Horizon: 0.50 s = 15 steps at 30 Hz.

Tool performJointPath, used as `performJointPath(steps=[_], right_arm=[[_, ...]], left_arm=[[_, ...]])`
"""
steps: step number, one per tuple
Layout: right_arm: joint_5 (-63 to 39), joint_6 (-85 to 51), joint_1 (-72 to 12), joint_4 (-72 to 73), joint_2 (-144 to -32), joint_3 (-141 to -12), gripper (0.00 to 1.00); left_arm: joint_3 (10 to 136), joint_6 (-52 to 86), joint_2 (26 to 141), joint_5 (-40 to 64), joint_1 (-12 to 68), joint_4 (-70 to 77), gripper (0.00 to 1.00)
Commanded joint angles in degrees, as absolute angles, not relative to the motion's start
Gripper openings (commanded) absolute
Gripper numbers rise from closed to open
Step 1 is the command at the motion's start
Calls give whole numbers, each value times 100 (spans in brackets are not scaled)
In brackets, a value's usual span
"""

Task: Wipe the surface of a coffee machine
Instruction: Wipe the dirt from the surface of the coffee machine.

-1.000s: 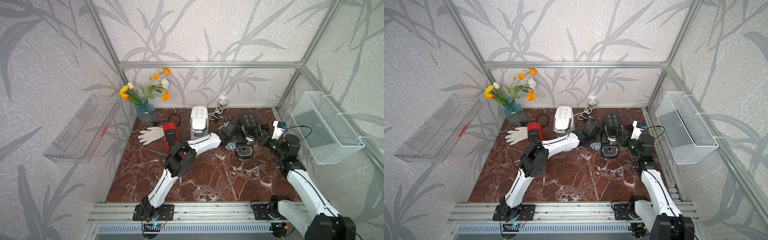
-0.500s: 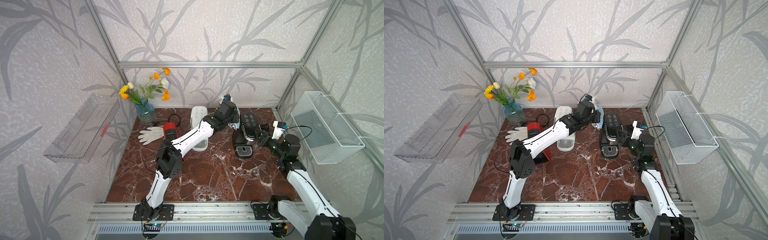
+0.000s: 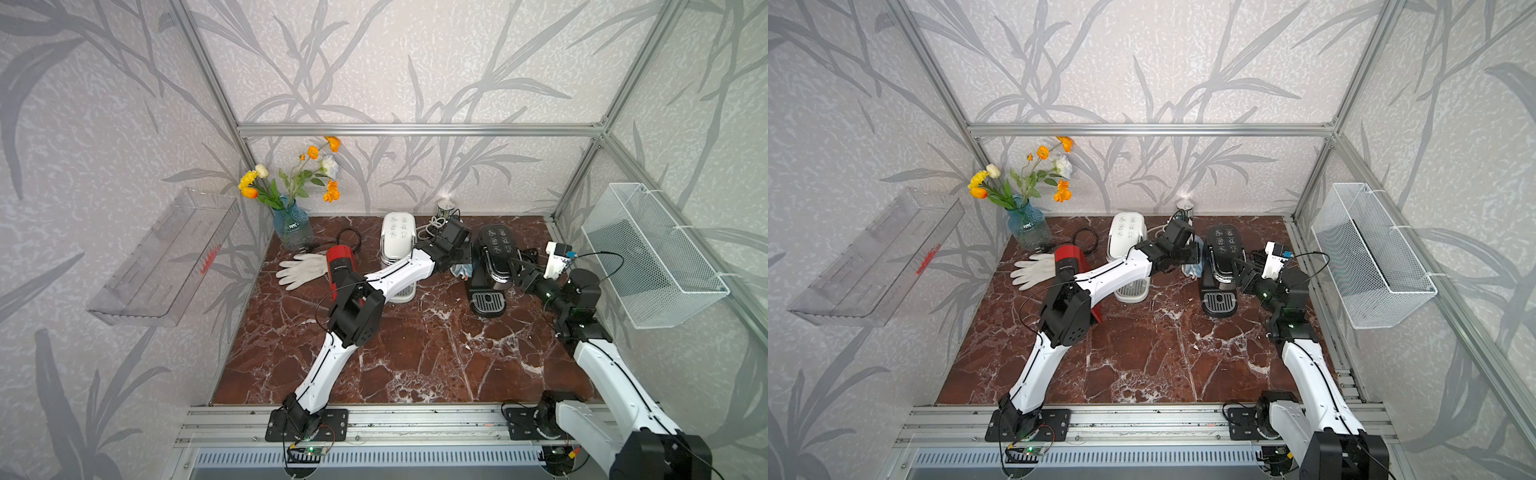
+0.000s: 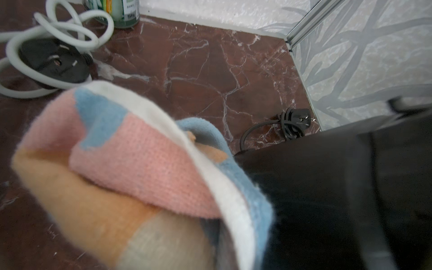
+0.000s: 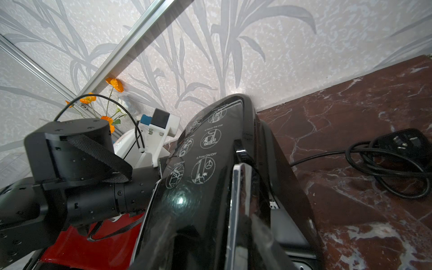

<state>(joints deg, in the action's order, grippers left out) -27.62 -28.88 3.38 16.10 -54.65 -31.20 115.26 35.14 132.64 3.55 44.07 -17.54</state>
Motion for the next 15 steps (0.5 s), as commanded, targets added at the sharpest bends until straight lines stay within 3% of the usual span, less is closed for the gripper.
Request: performJointPath(steps=[1, 15], right_arm=[[-3111, -2760, 255, 1173, -5491, -3060, 51], [-3138, -2783, 255, 1236, -5546, -3063, 51]], left_arm=[[11314, 3705, 13315, 914, 4525, -1520, 0], [10946, 3527, 13297, 1273, 4631, -2070, 0]])
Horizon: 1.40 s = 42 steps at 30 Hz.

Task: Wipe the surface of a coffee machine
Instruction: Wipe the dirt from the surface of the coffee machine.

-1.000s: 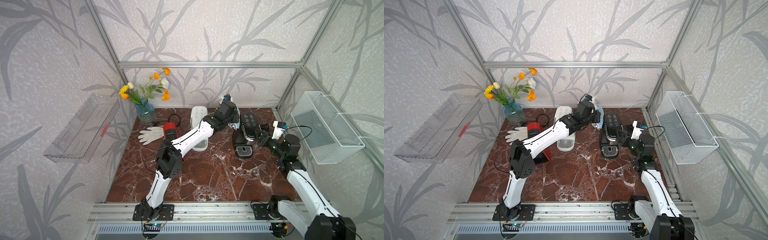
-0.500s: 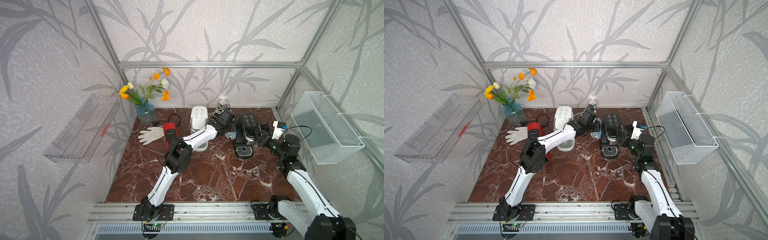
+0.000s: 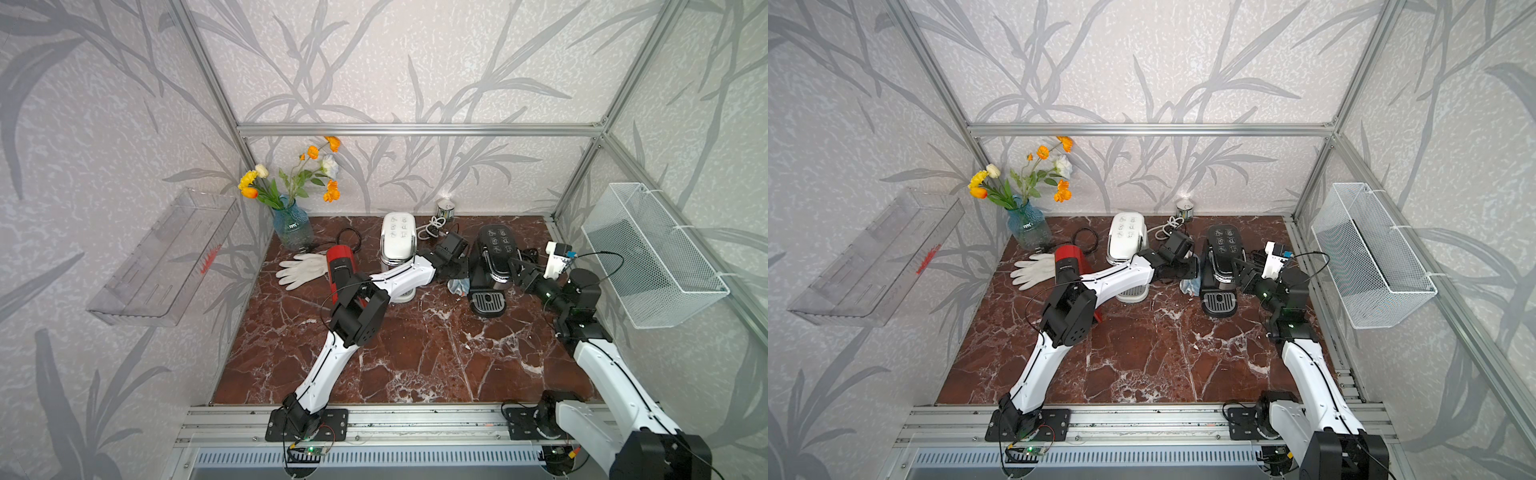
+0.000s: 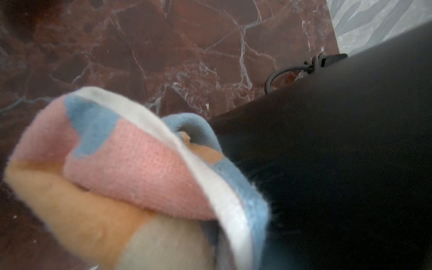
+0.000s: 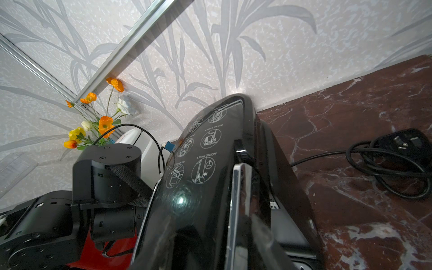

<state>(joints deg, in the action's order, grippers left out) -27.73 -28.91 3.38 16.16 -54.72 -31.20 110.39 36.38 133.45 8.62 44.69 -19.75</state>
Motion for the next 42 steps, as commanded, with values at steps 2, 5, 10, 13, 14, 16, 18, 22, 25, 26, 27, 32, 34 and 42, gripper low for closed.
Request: performJointPath(steps=[2, 5, 10, 13, 14, 16, 18, 22, 25, 26, 27, 32, 34, 42], right_arm=[[-3138, -2795, 252, 1248, -5563, -3067, 51], [-3144, -2802, 254, 1253, -5581, -3076, 51], [-3164, -2794, 255, 1206, -5581, -3097, 51], [-3182, -2778, 255, 1192, -5590, -3120, 51], [-3172, -2777, 255, 1204, -5590, -3125, 51], [-3164, -2796, 255, 1213, -5590, -3127, 51], [-3181, -2797, 253, 1179, -5590, -3146, 51], [-3156, -2753, 255, 1105, -5520, -3140, 51], [-3148, -2758, 255, 1107, -5517, -3128, 51], [-3155, -2768, 254, 1107, -5520, -3129, 51], [-3155, -2775, 255, 1099, -5520, -3129, 51], [-3164, -2738, 255, 1004, -5509, -3125, 51], [-3170, -2716, 255, 972, -5518, -3120, 51], [-3164, -2800, 255, 1063, -5526, -3103, 51]], left_arm=[[10809, 3503, 13132, 1264, 4666, -2110, 0], [10613, 3505, 12813, 1126, 4751, -2216, 0], [10421, 3571, 12231, 930, 4788, -2139, 0], [10623, 3568, 12045, 869, 4789, -2247, 0], [10703, 3561, 12000, 869, 4791, -2282, 0], [10944, 3535, 11942, 876, 4790, -2403, 0], [11134, 3502, 11902, 833, 4785, -2467, 0], [11417, 3394, 11840, 651, 4779, -2370, 0], [11659, 3367, 11867, 614, 4766, -2390, 0], [11711, 3389, 11889, 622, 4775, -2376, 0], [11725, 3427, 11905, 640, 4772, -2343, 0], [11584, 3550, 12191, 708, 4766, -2197, 0], [11474, 3580, 12357, 701, 4764, -2137, 0], [10448, 3812, 12802, 1168, 4746, -1542, 0]])
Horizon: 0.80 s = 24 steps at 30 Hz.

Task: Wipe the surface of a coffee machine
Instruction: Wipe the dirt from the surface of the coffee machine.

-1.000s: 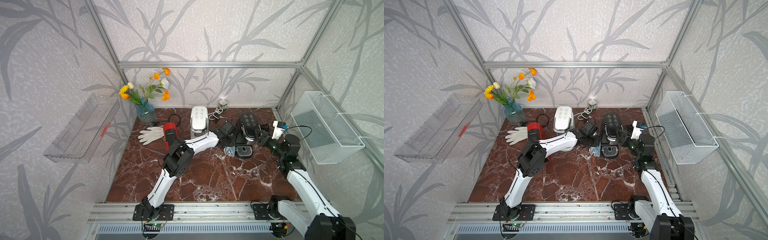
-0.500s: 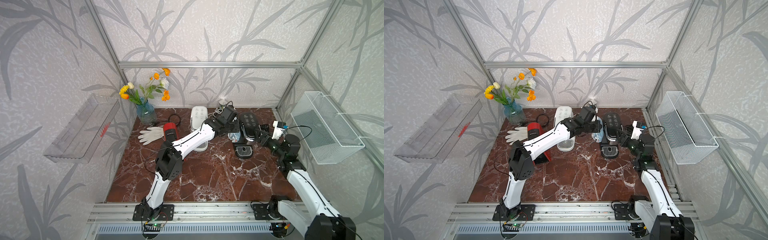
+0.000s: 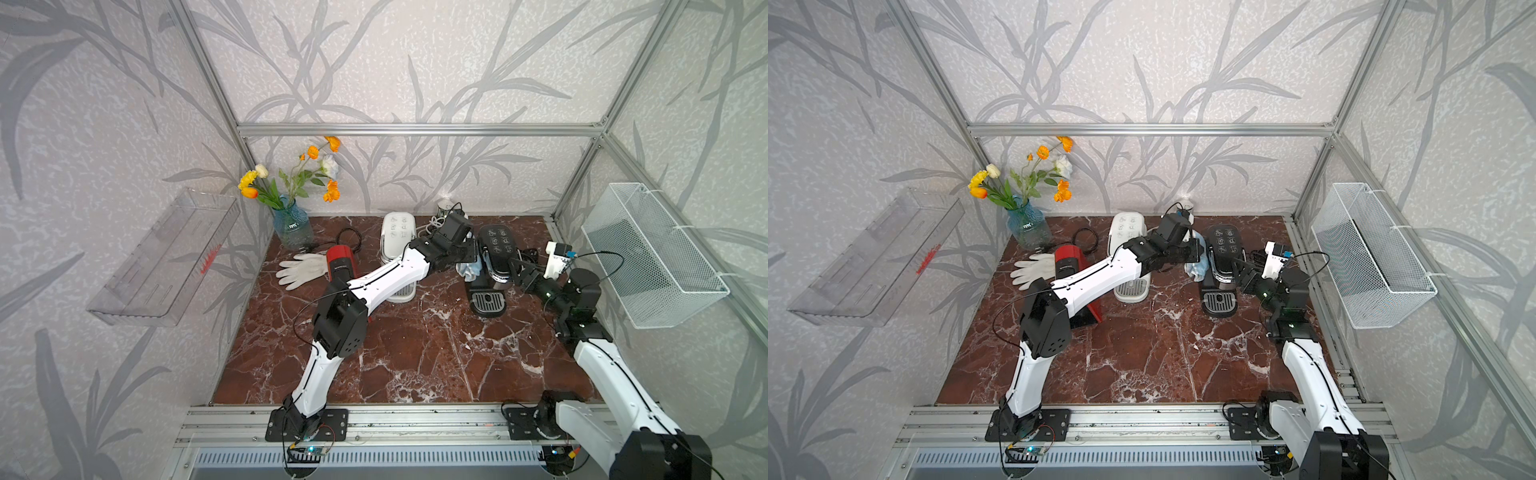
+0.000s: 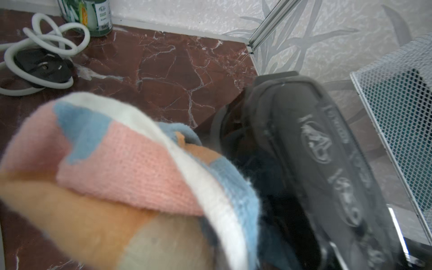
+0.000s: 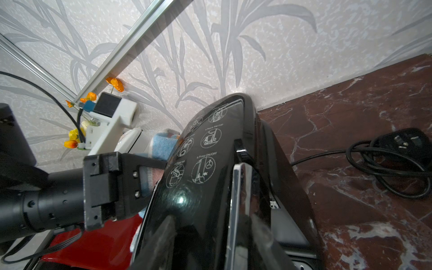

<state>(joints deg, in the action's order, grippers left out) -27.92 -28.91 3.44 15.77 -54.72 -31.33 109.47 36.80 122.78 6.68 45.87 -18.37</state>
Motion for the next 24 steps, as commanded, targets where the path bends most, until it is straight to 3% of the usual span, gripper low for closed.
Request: performJointPath(steps=[1, 11, 24], right_arm=[[-3175, -2841, 253, 1107, -5552, -3103, 51], [-3214, -2827, 255, 1152, -5651, -3111, 51], [-3270, -2835, 255, 1086, -5522, -3119, 51]], left_arm=[[10299, 3858, 12830, 1199, 4747, -1427, 0], [10169, 4065, 13101, 1484, 4806, -1252, 0], [10693, 3470, 11922, 908, 4809, -1573, 0]])
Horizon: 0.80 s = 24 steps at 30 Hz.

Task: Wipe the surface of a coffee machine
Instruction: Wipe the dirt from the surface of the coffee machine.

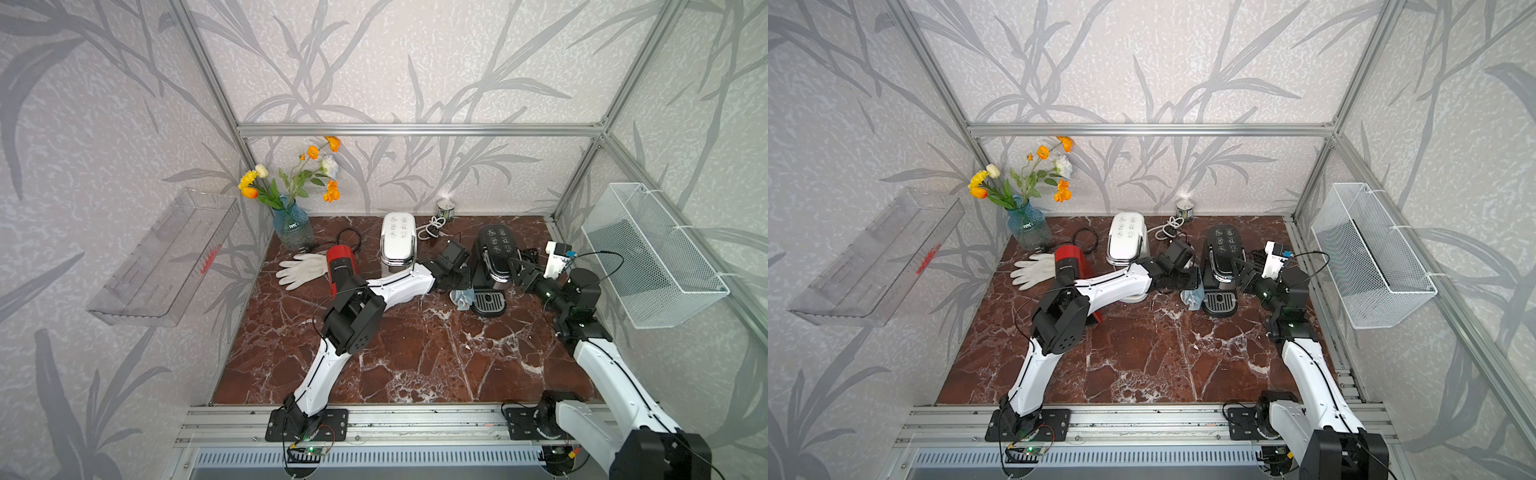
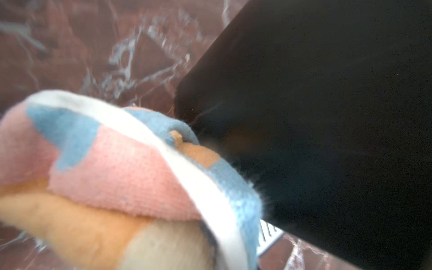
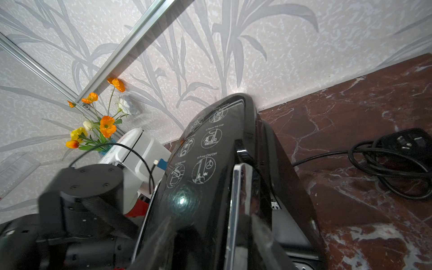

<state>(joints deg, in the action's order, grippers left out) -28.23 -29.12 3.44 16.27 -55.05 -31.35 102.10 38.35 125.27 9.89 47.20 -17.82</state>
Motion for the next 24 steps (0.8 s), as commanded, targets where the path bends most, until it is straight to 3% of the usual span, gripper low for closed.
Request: performJointPath(steps=[1, 5, 10, 16, 24], right_arm=[[-3253, -2807, 255, 1025, -5483, -3120, 51], [-3223, -2785, 253, 951, -5390, -3114, 51], [-3226, -2789, 255, 878, -5265, -3085, 51], [-3413, -2760, 250, 888, -5360, -3153, 51], [-3456, -2764, 255, 857, -5405, -3206, 51]], left_arm=[[10763, 3343, 11865, 825, 4806, -1563, 0], [10916, 2882, 11671, 585, 4735, -1503, 0], [11201, 2191, 11703, 1091, 4502, -1278, 0], [12572, 1830, 12641, 2332, 3914, -2040, 0], [14150, 1158, 13774, 2560, 3550, -2580, 0]])
